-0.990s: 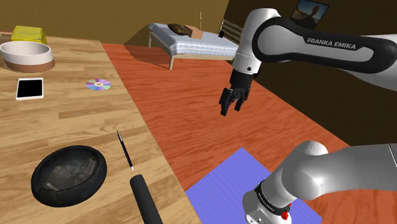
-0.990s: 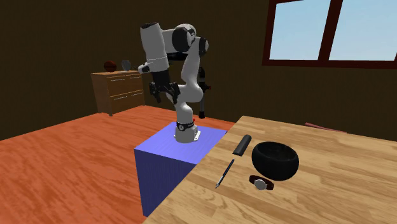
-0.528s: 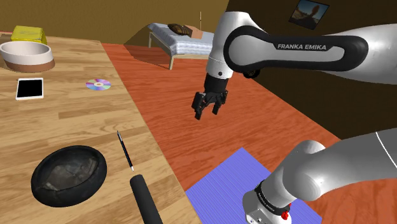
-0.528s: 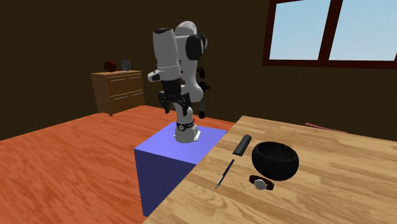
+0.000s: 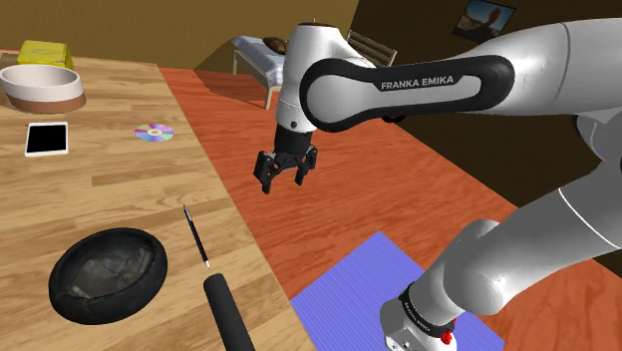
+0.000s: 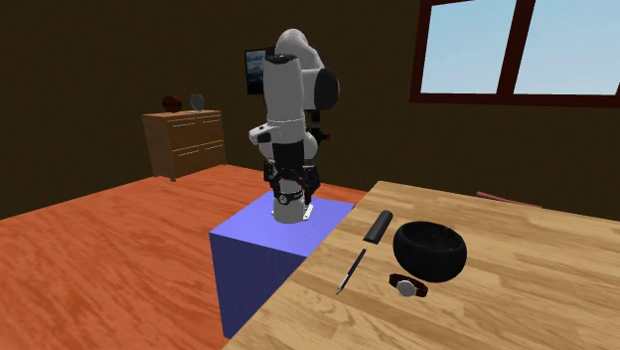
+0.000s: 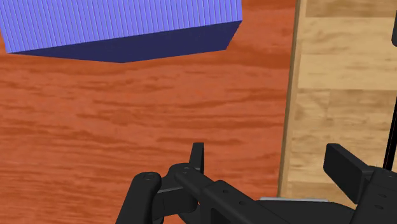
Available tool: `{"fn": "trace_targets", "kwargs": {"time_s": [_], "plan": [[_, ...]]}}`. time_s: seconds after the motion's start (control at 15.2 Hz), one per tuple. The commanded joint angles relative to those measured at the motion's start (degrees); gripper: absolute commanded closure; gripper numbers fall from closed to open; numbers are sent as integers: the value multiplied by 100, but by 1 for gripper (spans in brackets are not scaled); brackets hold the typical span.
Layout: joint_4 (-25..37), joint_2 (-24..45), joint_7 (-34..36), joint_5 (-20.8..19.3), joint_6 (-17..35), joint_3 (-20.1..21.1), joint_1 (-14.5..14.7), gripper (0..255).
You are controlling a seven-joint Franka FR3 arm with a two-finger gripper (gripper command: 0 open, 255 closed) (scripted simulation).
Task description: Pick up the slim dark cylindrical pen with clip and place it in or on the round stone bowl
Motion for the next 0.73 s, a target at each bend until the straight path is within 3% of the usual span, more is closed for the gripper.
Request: {"fn": "trace_targets", "kwargs": {"time_s": [0.0, 0.33, 0.66], "plan": [[324, 484, 390, -182, 220, 212, 25, 0], [1168, 1591, 1295, -828, 520, 532, 157, 0], [2240, 2764, 2165, -1617, 557, 604, 503, 0]]}}
